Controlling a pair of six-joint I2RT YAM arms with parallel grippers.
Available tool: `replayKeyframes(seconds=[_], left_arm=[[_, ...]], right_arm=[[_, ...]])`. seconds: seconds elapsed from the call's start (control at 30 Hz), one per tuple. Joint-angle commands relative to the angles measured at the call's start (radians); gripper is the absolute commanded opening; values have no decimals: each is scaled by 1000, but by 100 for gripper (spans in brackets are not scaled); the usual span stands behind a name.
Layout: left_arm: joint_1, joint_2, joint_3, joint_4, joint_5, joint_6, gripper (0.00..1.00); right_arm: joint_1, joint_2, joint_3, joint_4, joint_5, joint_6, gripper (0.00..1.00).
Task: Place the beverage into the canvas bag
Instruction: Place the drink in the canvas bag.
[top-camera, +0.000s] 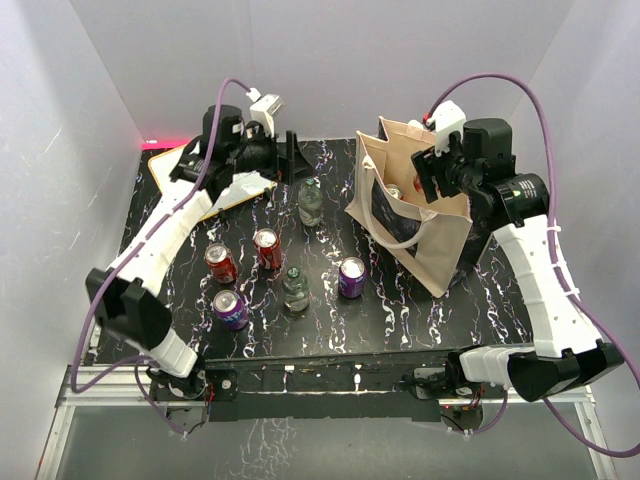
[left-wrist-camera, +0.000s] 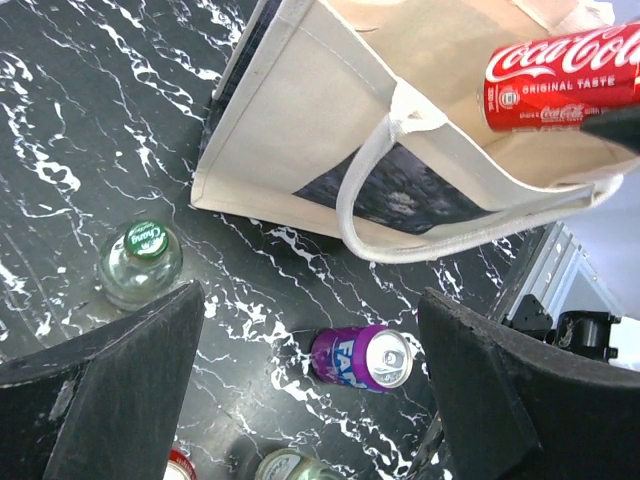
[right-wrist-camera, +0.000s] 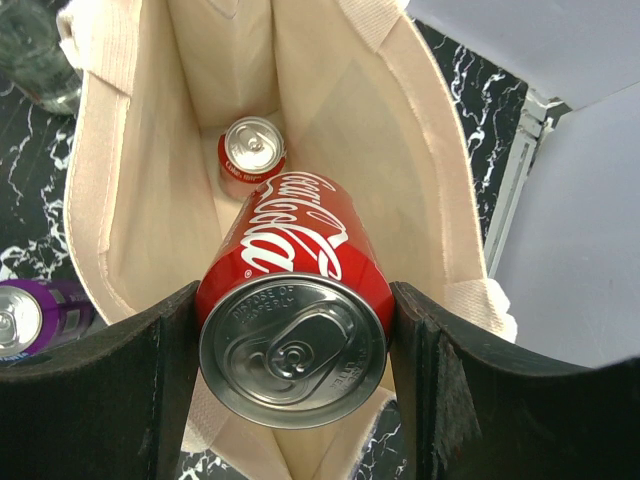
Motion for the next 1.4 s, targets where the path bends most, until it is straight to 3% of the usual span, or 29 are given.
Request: replayKeyframes(seconds=[0.0, 0.3, 0.53, 0.97, 1.23, 1.37], left_arm=[[-21, 94, 120, -79, 52, -55, 85], [-31, 284, 262, 41, 252, -137, 84], [-36, 356, 336, 119, 253, -242, 83], [-109, 424, 515, 57, 90, -359, 80], [-180, 359, 376, -48, -136, -320, 78], [-247, 354, 398, -73, -204, -218, 80]], right_arm=[[-4, 18, 7, 204, 5, -53, 8], [-5, 123, -15, 190, -117, -111, 8], [-6, 110, -46, 162, -132, -142, 8], [-12, -40, -202, 192, -170, -91, 8], [-10, -18, -199, 150, -237, -47, 8], [-12, -45, -240, 179, -277, -28, 8]])
